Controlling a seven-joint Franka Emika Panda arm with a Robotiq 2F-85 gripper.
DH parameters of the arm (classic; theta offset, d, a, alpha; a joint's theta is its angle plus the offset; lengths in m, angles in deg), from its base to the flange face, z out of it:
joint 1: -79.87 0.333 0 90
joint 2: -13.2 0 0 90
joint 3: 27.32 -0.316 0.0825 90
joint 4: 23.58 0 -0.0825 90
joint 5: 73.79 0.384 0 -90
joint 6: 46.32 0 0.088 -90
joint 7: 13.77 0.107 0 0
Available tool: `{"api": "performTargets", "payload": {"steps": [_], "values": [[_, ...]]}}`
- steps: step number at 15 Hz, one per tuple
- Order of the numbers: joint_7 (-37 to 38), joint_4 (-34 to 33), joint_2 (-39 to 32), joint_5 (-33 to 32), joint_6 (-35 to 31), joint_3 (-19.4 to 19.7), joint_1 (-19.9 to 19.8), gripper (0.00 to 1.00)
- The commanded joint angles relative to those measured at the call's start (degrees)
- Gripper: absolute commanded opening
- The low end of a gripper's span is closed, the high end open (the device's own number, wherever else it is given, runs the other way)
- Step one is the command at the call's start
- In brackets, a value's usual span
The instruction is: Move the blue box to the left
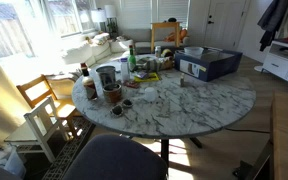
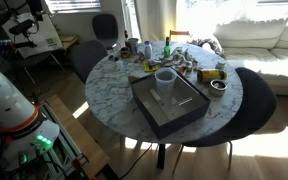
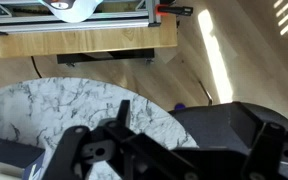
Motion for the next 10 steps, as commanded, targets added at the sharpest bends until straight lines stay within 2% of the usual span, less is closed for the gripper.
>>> {"api": "performTargets", "payload": {"steps": [1,9,10], "values": [[-0.4,-0.2,0.1,0.3,0.3,-0.6,-0.9,1.0],[-0.4,-0.2,0.1,0.3,0.3,-0.6,-0.9,1.0],[0.9,1.2,1.1,-0.7,-1.5,-0.2,-2.4,1.0]]}}
